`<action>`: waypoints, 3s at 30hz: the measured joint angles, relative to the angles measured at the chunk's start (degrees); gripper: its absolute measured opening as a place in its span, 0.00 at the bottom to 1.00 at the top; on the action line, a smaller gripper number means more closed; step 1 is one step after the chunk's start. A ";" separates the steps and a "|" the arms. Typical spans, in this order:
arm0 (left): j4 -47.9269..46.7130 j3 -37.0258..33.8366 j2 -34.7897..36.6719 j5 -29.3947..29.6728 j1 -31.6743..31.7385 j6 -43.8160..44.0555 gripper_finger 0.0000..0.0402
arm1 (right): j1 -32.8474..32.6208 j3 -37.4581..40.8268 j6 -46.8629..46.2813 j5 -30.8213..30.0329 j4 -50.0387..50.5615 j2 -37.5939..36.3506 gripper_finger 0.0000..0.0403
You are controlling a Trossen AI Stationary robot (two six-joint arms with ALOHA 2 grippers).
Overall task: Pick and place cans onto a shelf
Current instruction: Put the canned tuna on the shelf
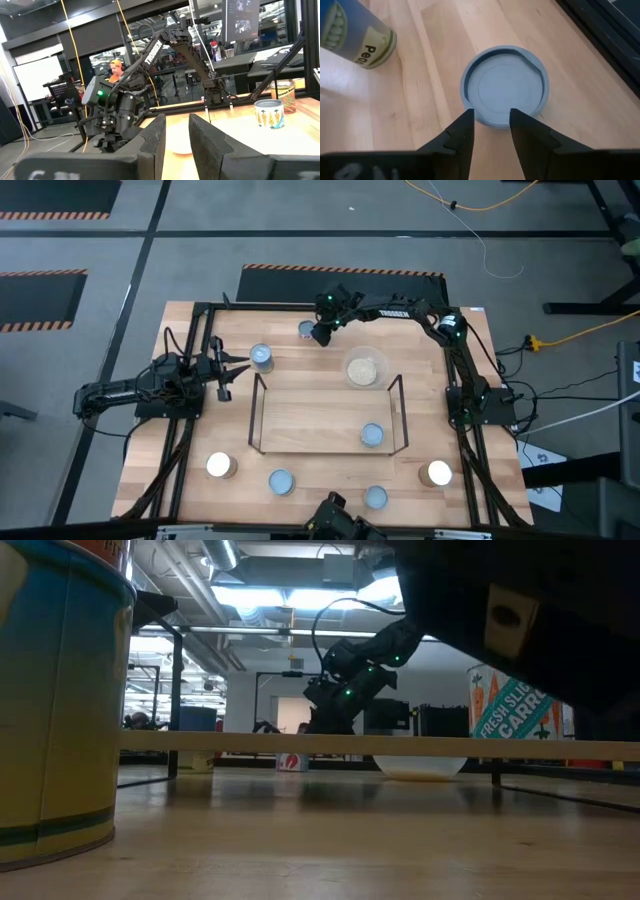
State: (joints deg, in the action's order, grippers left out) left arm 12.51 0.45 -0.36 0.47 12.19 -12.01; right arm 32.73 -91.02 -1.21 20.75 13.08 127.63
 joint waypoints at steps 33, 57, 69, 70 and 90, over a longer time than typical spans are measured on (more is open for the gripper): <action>-0.06 0.00 0.00 -0.07 0.00 0.04 0.19 | -0.02 0.09 3.05 -0.32 13.01 -1.28 0.33; -0.06 0.00 -0.02 0.04 0.00 0.02 0.19 | -0.03 0.04 -16.75 -15.36 8.44 -6.21 0.33; -0.08 0.00 -0.02 0.07 0.00 0.02 0.19 | 0.09 0.07 -18.36 -16.77 8.54 -5.64 0.33; -0.08 0.00 -0.02 0.07 0.00 0.02 0.19 | 0.09 0.07 -19.06 -16.77 8.76 -5.62 0.33; -0.10 0.00 0.00 0.09 0.00 0.02 0.19 | 0.27 0.07 -24.12 -16.63 10.87 -5.62 0.33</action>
State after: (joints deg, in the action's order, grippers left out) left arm 12.41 0.45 -0.37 0.56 12.19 -11.99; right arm 33.00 -90.96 -25.33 4.12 23.95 122.02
